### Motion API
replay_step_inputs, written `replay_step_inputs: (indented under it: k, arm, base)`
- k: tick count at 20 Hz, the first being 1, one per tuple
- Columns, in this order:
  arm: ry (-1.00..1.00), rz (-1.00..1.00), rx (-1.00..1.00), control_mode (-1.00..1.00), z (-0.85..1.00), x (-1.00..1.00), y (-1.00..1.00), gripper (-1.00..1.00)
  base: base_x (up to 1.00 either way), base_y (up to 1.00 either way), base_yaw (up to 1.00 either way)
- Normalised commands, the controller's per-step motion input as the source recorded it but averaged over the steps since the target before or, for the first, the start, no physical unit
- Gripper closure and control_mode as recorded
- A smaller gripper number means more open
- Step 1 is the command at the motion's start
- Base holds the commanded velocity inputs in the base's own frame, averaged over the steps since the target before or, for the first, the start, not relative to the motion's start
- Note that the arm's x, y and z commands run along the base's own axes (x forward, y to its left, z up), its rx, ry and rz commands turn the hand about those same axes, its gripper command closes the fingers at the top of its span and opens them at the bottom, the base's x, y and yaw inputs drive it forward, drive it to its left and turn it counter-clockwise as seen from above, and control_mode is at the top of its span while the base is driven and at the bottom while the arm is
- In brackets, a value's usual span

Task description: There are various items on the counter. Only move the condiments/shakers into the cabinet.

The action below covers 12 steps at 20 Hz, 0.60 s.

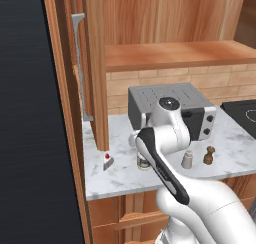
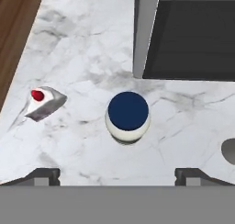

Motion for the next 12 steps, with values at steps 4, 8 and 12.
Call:
replay_step_inputs:
  k: [4, 8, 12]
  arm:
    - [0.09, 0.0, -0.07, -1.0, -0.3, 0.17, 0.0, -1.0]
    - [0.05, 0.0, -0.06, -1.0, -0.27, 0.19, 0.0, -1.0]
    - [0.05, 0.0, -0.01, -1.0, -0.22, 0.16, 0.0, -1.0]
  base:
    - [0.0, 0.0, 0.0]
    - [0.0, 0.0, 0.0]
    - [0.0, 0.0, 0.0]
